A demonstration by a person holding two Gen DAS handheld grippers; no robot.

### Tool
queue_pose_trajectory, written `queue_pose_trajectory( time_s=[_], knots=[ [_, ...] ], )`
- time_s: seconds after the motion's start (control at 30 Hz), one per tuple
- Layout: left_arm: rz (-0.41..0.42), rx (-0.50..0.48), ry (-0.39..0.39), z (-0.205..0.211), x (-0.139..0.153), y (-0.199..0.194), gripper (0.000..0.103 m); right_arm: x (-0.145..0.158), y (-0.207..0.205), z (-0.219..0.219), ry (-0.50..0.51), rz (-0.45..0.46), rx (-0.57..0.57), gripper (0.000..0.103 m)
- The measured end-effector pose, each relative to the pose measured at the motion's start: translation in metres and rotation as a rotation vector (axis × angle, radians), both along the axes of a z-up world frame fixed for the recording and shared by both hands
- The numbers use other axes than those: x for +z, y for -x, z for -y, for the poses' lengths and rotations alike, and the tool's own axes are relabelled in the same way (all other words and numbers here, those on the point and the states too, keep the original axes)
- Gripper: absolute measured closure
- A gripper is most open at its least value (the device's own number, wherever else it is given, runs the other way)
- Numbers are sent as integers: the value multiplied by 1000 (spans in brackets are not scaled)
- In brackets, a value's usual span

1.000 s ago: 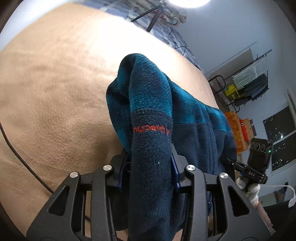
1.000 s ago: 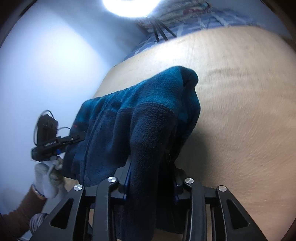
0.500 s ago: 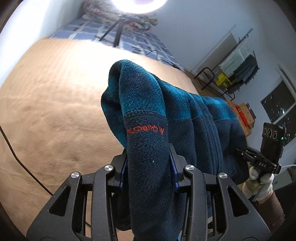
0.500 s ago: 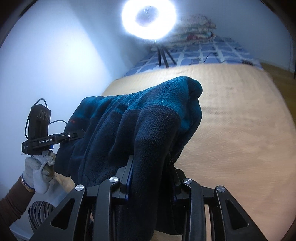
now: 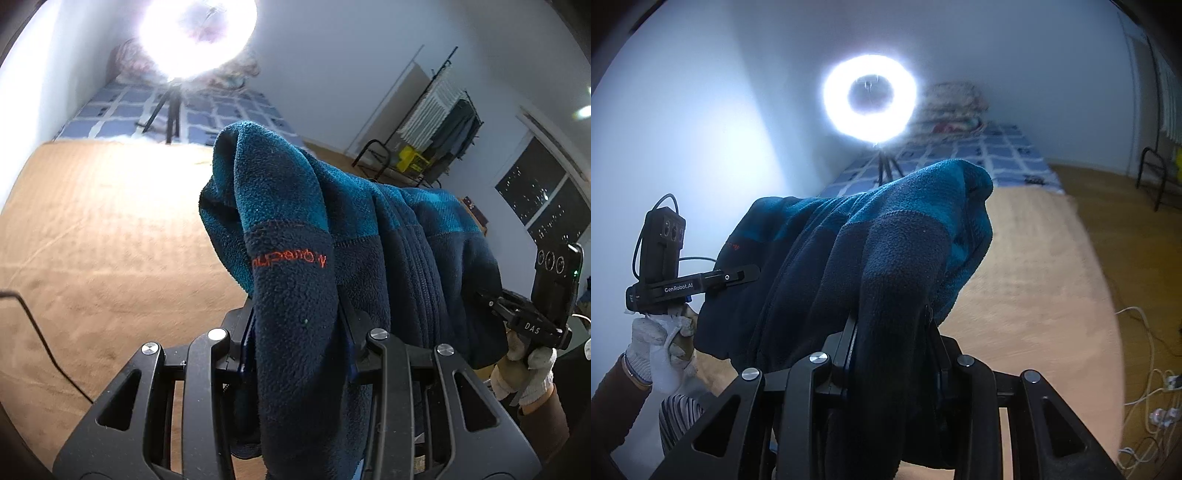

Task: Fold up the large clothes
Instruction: 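Lift the folded jacket with both tools and carry it across the bed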

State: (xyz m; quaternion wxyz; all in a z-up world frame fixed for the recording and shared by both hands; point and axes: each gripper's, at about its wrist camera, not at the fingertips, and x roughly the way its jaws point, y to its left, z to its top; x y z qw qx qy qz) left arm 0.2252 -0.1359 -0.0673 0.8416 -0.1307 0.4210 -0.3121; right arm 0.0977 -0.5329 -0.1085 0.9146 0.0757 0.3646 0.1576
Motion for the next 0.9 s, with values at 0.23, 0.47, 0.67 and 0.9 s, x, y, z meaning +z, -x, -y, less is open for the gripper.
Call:
queue_pose_trajectory(
  time_s=[0.23,0.47,0.67,0.9],
  knots=[
    [16,-24,-9,33,16,-8,67,20,4,26,11,41,-24,72],
    [30,-40,-69,87,9,-46,67,6,-33,62,4,29,-23,72],
    [43,-90,-88,130,-9,-109,67,-11,-81,94,-28,23,-71,72],
    [61,-131,-88,183,-43,-189,67,-38,-153,135,-42,8,-134,72]
  ],
)
